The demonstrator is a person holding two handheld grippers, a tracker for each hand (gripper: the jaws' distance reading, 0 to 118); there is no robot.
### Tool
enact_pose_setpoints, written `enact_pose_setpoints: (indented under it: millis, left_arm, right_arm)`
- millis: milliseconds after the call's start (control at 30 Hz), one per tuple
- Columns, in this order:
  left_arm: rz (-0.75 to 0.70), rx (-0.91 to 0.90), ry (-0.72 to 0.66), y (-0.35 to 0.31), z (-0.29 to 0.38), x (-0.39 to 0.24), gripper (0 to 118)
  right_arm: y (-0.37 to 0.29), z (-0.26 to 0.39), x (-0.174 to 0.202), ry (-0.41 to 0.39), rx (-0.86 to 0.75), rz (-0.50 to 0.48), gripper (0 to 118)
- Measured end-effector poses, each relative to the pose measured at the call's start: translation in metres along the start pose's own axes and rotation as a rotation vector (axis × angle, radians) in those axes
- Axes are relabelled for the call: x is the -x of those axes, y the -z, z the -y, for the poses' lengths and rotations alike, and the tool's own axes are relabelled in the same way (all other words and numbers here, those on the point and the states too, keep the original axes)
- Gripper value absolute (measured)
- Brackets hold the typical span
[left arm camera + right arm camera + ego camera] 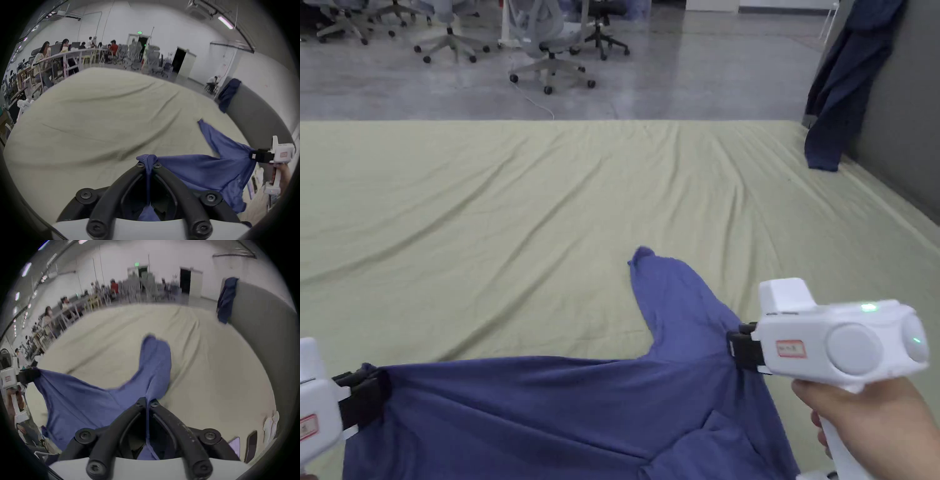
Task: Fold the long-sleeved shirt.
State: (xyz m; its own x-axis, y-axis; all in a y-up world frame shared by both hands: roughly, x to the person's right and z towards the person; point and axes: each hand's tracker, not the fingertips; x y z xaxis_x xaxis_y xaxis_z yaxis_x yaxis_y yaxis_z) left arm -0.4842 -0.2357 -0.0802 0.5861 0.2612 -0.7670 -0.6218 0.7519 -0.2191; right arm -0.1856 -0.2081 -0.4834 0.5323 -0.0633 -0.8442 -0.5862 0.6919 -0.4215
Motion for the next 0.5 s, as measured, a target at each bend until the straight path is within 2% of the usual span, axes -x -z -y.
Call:
enact_pose_setpoints:
  millis: [133, 233, 300, 400, 500]
  left_arm:
    - [0.024, -0.137, -0.046, -0.089, -0.004, -0.014, 1]
    - [0.031, -0.234, -0.077, -0.146, 0.002, -0.020, 1]
    - [0.014, -0.280, -0.105, -0.178, 0.013, -0.022, 1]
    - [0.034, -0.340, -0.171, -0.221, 0.023, -0.027, 1]
    - [0.046, -0.367, -0.156, -0.250, 0.015, -0.035, 1]
  right_arm:
    - [-0.109, 0.027, 0.011, 0.064, -0.220, -0.007, 5]
    - [-0.170, 0.045, 0.018, 0.098, -0.320, -0.058, 5]
    - [-0.208, 0.057, 0.023, 0.118, -0.403, -0.045, 5]
    - [-0.254, 0.065, 0.030, 0.099, -0.513, -0.027, 5]
    - [-0.288, 0.057, 0.035, 0.064, -0.608, -0.017, 5]
